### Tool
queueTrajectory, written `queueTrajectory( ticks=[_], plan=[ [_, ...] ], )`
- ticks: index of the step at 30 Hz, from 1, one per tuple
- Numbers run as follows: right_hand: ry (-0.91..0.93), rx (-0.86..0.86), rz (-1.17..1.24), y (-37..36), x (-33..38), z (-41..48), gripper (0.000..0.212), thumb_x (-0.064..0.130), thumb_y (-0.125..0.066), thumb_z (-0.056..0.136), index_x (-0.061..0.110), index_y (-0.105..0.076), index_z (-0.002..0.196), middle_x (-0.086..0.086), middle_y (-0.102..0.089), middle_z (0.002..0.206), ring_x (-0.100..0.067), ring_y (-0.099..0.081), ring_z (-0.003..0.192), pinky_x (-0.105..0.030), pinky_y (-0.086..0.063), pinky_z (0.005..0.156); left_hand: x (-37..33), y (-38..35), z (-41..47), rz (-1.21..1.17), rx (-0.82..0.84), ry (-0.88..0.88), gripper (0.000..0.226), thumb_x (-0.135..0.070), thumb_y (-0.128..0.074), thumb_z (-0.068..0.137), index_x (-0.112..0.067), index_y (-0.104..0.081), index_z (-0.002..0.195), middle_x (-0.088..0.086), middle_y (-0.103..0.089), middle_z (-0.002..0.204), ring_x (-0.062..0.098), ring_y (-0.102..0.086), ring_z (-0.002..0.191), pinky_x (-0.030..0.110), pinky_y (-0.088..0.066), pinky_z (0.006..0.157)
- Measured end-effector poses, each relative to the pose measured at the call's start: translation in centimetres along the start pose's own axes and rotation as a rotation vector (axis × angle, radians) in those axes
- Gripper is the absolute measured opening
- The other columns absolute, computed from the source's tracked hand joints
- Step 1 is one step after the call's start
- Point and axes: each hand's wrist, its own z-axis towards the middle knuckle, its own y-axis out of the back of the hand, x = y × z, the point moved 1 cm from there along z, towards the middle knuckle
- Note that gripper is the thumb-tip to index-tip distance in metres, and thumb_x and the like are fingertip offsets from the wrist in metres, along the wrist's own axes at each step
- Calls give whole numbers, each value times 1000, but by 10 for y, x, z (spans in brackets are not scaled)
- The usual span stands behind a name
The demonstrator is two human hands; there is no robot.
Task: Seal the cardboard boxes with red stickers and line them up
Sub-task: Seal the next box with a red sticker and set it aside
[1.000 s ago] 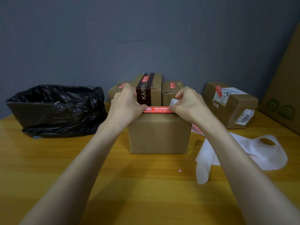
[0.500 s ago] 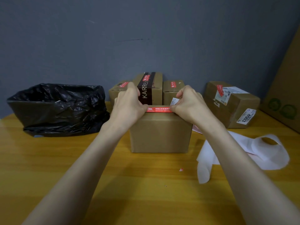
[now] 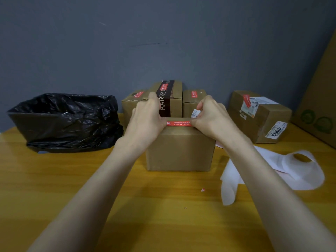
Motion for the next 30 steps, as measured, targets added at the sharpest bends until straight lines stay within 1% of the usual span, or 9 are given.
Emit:
queueTrajectory(
  ticks=[5,12,14,16,18,20,22,25,30],
  plan=[
    [22,3,-30,3,1,0,39,22,-67,82,13,-47,113,-7,-50,108,-21,-47,86,-24,-29,49,-1,0,-1,26,-15,-40,24,-7,-64,79,-10,-41,88,10,-60,76,31,-59,77,47,-51,69],
    [21,4,-42,8,-10,4,30,25,-70,81,15,-50,102,-3,-49,103,-17,-48,86,-18,-31,50,2,8,1,83,-11,-5,39,-21,-74,74,-16,-36,77,5,-54,76,27,-54,74,34,-40,59],
    [62,-13,-5,11,-12,4,20,20,-67,83,17,-52,98,-3,-53,101,-18,-52,90,-17,-33,52,2,15,2,72,-10,11,32,-22,-73,77,-17,-41,72,1,-53,74,23,-53,76,34,-42,65],
    [150,-27,26,16,-11,1,16,9,-56,88,21,-59,98,1,-53,97,-16,-52,93,-14,-34,56,4,22,3,24,0,-69,9,-7,-60,86,-14,-59,80,-1,-56,77,17,-55,82,34,-47,78],
    [266,12,1,19,-7,-4,34,2,-44,90,25,-66,101,4,-46,95,-11,-43,97,-13,-34,68,0,30,1,30,63,-173,36,8,-45,87,-14,-71,98,-1,-54,86,13,-52,92,16,-42,84],
    [345,81,-49,18,-2,-10,44,1,-38,92,31,-68,106,3,-45,95,-11,-33,104,-19,-26,84,-7,35,-3,28,171,-228,49,15,-40,84,-14,-72,106,-2,-51,83,12,-47,87,1,-33,71],
    [376,134,-87,14,0,-11,48,3,-36,93,37,-67,107,-1,-46,102,-15,-31,110,-25,-24,91,-9,33,-3,44,238,-261,49,13,-41,87,-19,-72,107,-4,-51,81,12,-44,81,11,-39,77],
    [375,190,-128,9,-1,-9,47,6,-37,95,40,-66,109,-1,-45,106,-17,-30,113,-33,-25,101,-4,26,-1,108,307,-227,48,4,-42,92,-32,-69,109,-7,-38,83,16,-37,96,42,-37,97],
    [318,178,-150,18,-9,-7,45,4,-39,95,36,-67,110,3,-41,107,-18,-29,118,-38,-28,103,9,28,4,156,312,-149,47,5,-41,91,-29,-70,109,-3,-37,97,24,-38,116,49,-32,105]
  ],
)
